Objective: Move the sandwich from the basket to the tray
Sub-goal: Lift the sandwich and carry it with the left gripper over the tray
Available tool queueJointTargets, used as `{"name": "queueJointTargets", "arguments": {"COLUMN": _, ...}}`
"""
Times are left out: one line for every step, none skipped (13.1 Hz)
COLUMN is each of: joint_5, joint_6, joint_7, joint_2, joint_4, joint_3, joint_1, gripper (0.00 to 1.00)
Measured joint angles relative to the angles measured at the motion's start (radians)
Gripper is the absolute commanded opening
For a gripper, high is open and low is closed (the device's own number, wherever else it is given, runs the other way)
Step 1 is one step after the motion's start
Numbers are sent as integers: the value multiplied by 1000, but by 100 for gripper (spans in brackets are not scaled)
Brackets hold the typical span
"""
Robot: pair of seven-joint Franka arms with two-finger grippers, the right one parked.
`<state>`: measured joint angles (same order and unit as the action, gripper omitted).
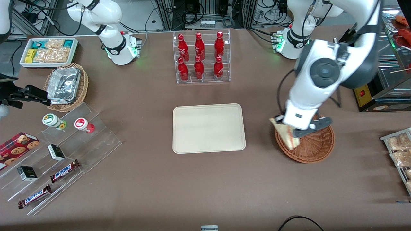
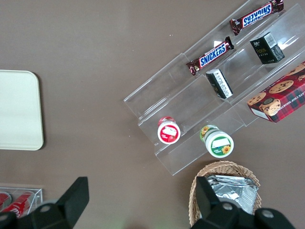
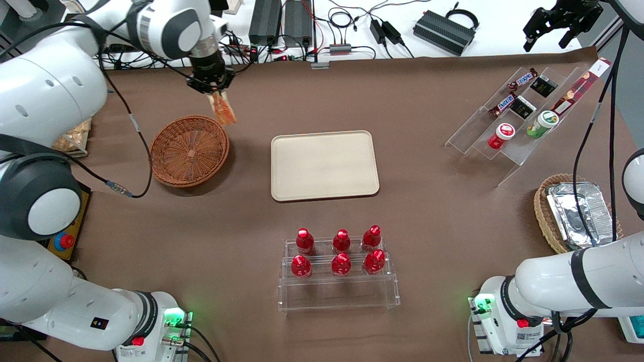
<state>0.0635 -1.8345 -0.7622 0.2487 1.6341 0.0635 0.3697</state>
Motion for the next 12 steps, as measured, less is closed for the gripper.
{"name": "queueJointTargets", "arguments": {"joint_5": -7, "joint_6": -1, "joint_7": 0, "joint_2": 24, "joint_4": -28, "joint_3": 1, "joint_1": 32, "gripper": 0}}
{"name": "queueJointTargets", "arguments": {"joint_5": -11, "joint_6": -1, "joint_7": 0, "joint_2": 52, "joint_4": -59, "joint_3": 3, "joint_1": 60, "gripper": 0}}
{"name": "queueJointTargets", "arguments": {"joint_5": -15, "joint_6": -1, "joint_7": 0, "joint_2": 85, "joint_4": -97, "joint_3": 8, "joint_1": 91, "gripper": 0}}
{"name": "queueJointTargets", "arguments": {"joint_5": -18, "joint_6": -1, "joint_7": -2, "joint_2": 118, "joint_4": -128, "joint_3": 13, "joint_1": 124, "gripper": 0}}
{"name": "queueJointTargets", "arguments": {"joint_5": -20, "joint_6": -2, "joint_7": -6, "joint_2": 151, "joint_4": -158, "joint_3": 18, "joint_1": 156, "gripper": 0}}
{"name": "queueJointTargets", "arguments": {"joint_5": -23, "joint_6": -4, "joint_7": -9, "joint_2": 186, "joint_4": -188, "joint_3": 26, "joint_1": 184, "gripper": 0}}
{"name": "queueJointTargets", "arguments": {"joint_5": -24, "joint_6": -14, "joint_7": -12, "joint_2": 224, "joint_4": -217, "joint_3": 34, "joint_1": 207, "gripper": 0}}
{"name": "queueJointTargets", "arguments": {"joint_5": -25, "joint_6": -28, "joint_7": -14, "joint_2": 262, "joint_4": -243, "joint_3": 40, "joint_1": 228, "gripper": 0}}
{"name": "queueJointTargets", "arguments": {"joint_5": -25, "joint_6": -47, "joint_7": -14, "joint_2": 296, "joint_4": -261, "joint_3": 42, "joint_1": 250, "gripper": 0}}
{"name": "queueJointTargets", "arguments": {"joint_5": -25, "joint_6": -72, "joint_7": -14, "joint_2": 323, "joint_4": -271, "joint_3": 44, "joint_1": 269, "gripper": 0}}
{"name": "queueJointTargets", "arguments": {"joint_5": -25, "joint_6": -97, "joint_7": -14, "joint_2": 346, "joint_4": -276, "joint_3": 45, "joint_1": 290, "gripper": 0}}
{"name": "queueJointTargets", "arguments": {"joint_5": -25, "joint_6": -120, "joint_7": -14, "joint_2": 364, "joint_4": -278, "joint_3": 45, "joint_1": 308, "gripper": 0}}
